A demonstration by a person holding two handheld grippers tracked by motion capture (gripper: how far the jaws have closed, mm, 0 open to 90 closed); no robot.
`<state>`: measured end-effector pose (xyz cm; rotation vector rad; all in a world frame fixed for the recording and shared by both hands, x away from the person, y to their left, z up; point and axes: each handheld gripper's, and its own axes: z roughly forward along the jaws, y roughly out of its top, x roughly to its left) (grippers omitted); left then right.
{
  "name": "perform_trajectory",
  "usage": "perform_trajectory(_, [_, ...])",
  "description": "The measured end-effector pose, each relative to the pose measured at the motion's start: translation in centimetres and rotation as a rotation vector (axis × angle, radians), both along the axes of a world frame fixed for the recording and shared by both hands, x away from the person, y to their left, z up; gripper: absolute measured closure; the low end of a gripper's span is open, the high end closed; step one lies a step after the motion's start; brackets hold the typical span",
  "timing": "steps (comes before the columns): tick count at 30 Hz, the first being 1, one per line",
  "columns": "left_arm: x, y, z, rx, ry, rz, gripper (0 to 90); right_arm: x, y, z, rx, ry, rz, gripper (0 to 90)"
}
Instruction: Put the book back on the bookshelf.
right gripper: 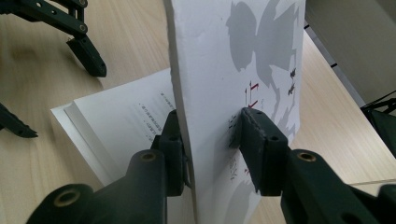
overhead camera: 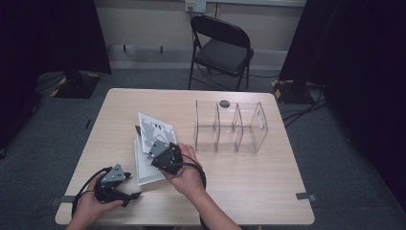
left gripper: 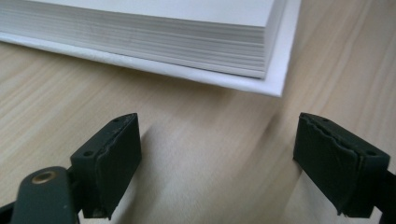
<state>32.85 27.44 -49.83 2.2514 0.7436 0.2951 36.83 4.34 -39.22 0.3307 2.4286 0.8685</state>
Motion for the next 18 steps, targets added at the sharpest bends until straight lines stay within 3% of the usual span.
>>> perform_trajectory(7, [0.8,-0.1,0.0,0.000,-0.005,0.013,15.4,0.2,-0.2,0.6,-0.003,0.023,-0.003,63.7])
perform_trajectory(8, [0.8,-0.2,-0.1,-0.017,-0.001,0.032,15.4,0.3,-0.3,0.7,0.001,0.028,0.000,63.7])
perform_trajectory(11, [1.2,-0.1,-0.2,-0.015,-0.026,0.036,15.5,0.3,-0.6,1.2,0.014,0.039,0.001,64.5])
perform_trajectory(18, [2.0,-0.3,-0.4,-0.029,-0.045,0.081,16.1,-0.1,-0.4,2.9,-0.017,0.054,0.017,66.6])
